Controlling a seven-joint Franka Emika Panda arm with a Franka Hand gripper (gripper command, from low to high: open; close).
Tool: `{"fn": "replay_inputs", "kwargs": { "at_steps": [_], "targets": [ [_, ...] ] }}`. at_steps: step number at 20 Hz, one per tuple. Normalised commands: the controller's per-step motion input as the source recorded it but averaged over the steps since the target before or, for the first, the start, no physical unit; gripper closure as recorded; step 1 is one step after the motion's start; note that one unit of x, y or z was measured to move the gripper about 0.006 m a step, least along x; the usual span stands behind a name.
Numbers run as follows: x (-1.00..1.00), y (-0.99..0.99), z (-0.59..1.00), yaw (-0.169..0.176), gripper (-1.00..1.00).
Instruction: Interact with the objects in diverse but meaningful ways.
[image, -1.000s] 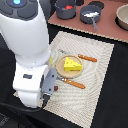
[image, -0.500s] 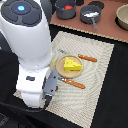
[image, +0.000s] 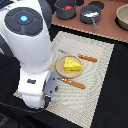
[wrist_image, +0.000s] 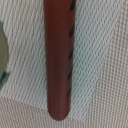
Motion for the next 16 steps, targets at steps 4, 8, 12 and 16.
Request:
{"fn": "replay_inputs", "kwargs": {
  "at_steps": [4,8,12,16],
  "targets": [
    [0.02,-0.06,-0.06,0.0,-1.0],
    [0.03,-0.06,-0.02,0.0,1.0],
    [0.03,-0.05,-0.06,0.0,1.0],
    [0.08,-0.04,-0.04,0.0,1.0]
  ]
}}
